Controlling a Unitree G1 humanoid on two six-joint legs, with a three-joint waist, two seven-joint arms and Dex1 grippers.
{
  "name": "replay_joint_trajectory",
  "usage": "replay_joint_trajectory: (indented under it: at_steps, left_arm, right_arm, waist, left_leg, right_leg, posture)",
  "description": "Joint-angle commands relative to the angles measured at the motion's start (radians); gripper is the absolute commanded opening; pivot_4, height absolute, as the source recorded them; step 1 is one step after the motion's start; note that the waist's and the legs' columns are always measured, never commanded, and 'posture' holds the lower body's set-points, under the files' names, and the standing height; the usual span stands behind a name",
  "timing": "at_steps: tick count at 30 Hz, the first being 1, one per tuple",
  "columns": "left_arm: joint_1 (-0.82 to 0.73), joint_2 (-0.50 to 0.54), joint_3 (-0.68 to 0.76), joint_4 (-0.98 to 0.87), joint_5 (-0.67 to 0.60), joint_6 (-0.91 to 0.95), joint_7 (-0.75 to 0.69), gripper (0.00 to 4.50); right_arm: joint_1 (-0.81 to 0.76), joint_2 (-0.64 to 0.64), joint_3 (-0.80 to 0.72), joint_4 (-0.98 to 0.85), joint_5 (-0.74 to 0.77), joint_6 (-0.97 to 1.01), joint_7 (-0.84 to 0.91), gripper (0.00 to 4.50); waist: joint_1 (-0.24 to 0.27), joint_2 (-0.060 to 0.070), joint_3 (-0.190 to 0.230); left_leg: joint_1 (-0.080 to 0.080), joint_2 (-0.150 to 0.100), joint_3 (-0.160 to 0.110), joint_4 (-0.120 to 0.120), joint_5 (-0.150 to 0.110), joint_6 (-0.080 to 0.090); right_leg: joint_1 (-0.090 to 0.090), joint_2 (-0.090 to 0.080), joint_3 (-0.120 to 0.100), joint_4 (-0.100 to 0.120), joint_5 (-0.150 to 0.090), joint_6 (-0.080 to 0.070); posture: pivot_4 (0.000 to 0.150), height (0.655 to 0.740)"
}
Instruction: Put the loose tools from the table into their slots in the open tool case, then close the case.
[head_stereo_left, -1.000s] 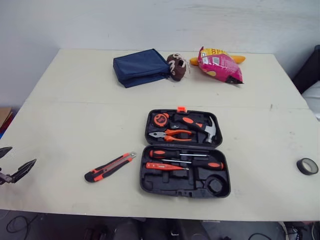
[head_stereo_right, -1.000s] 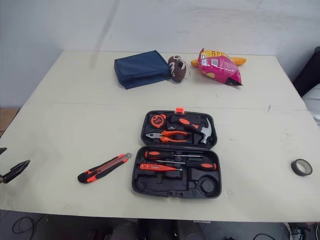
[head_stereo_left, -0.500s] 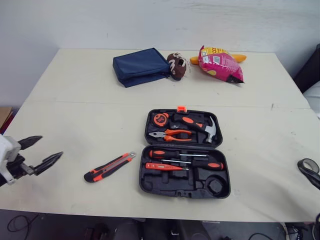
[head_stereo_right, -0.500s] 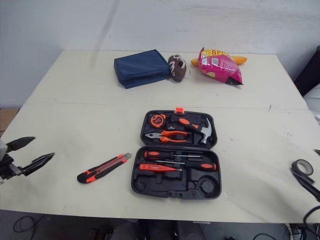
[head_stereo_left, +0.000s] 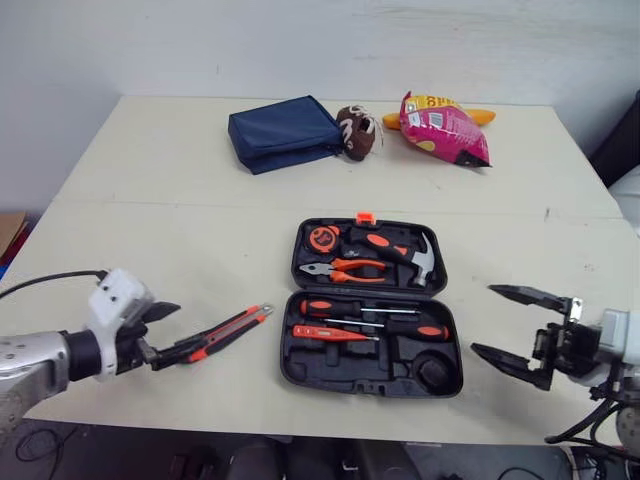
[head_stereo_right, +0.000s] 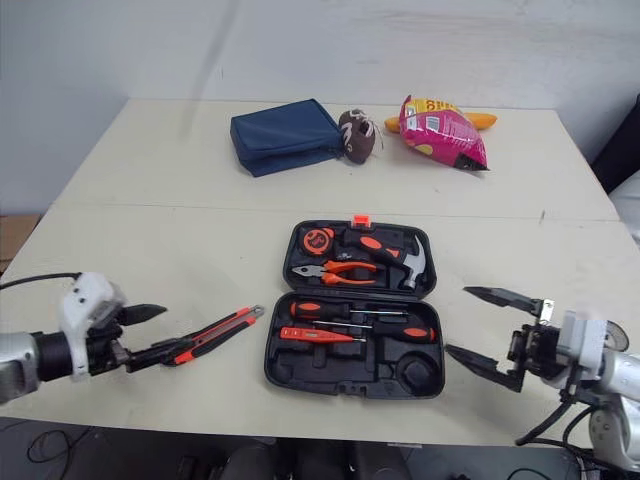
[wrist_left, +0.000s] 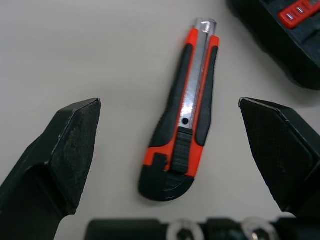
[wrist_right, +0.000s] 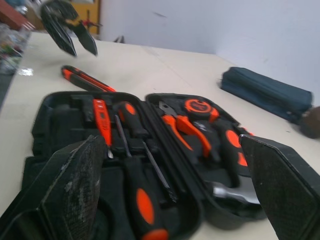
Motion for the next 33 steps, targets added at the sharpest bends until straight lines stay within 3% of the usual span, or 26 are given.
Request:
replay_joint_trajectory:
  at_steps: [1,13,16,21,24,26,33]
  left_arm:
    - [-0.035,-0.017,-0.068,-0.009,0.063,-0.035,0.035,4.48]
    - [-0.134,-0.039,-0.310,0.040,0.241,-0.105,0.038,4.48]
    - [-0.168,-0.056,-0.345,0.052,0.262,-0.100,0.041,3.68]
    - [-0.184,-0.059,-0.359,0.056,0.266,-0.084,0.021,1.55]
    - [-0.285,-0.058,-0.272,0.099,0.265,-0.137,0.025,1.51]
    - [-0.389,-0.047,-0.213,0.106,0.194,-0.142,-0.029,1.51]
    - [-0.560,0.071,-0.372,-0.029,0.060,-0.100,-0.316,1.51]
  right_arm:
    - [-0.007,0.010,0.020,-0.046,0.018,0.002,0.021,4.50]
    - [-0.002,0.017,0.046,-0.131,-0.009,0.053,-0.070,4.50]
    - [0.001,0.013,0.046,-0.164,-0.014,0.075,-0.103,4.50]
    - [0.012,0.001,0.035,-0.200,-0.017,0.102,-0.141,4.50]
    - [0.019,-0.011,0.024,-0.211,-0.019,0.113,-0.154,4.50]
    - [0.021,-0.020,0.016,-0.215,-0.019,0.124,-0.163,4.50]
    - [0.032,-0.045,-0.006,-0.192,-0.021,0.139,-0.160,4.50]
  waist:
    - [0.001,0.000,0.000]
    - [0.020,0.000,0.000]
    - [0.024,0.000,0.000]
    - [0.030,0.000,0.000]
    - [0.037,0.000,0.000]
    - [0.044,-0.001,0.001]
    - [0.035,-0.001,0.000]
  left_leg:
    - [0.000,0.000,0.000,0.000,0.000,0.000]
    - [0.000,0.000,0.000,0.000,-0.001,0.003]
    - [0.000,0.000,-0.001,0.001,-0.001,0.005]
    - [0.000,0.000,-0.001,0.001,-0.001,0.005]
    - [0.000,0.000,-0.001,0.001,-0.001,0.005]
    - [-0.001,0.000,-0.001,0.001,0.000,0.005]
    - [-0.001,0.000,0.003,0.001,0.001,0.001]
  right_leg:
    - [0.000,0.000,0.000,0.000,0.000,0.000]
    - [0.000,0.000,0.000,0.000,0.000,-0.001]
    - [0.000,0.000,0.000,0.001,0.000,-0.001]
    - [0.000,0.000,0.000,0.001,0.001,-0.001]
    - [0.000,0.000,0.000,0.001,0.001,-0.001]
    - [-0.001,0.000,0.000,0.001,0.001,-0.001]
    - [0.000,-0.001,0.000,0.000,0.000,0.000]
  posture:
    - [0.150,0.7400]
    - [0.150,0.7400]
    - [0.150,0.7400]
    - [0.150,0.7400]
    - [0.150,0.7400]
    - [0.150,0.7400]
    - [0.150,0.7400]
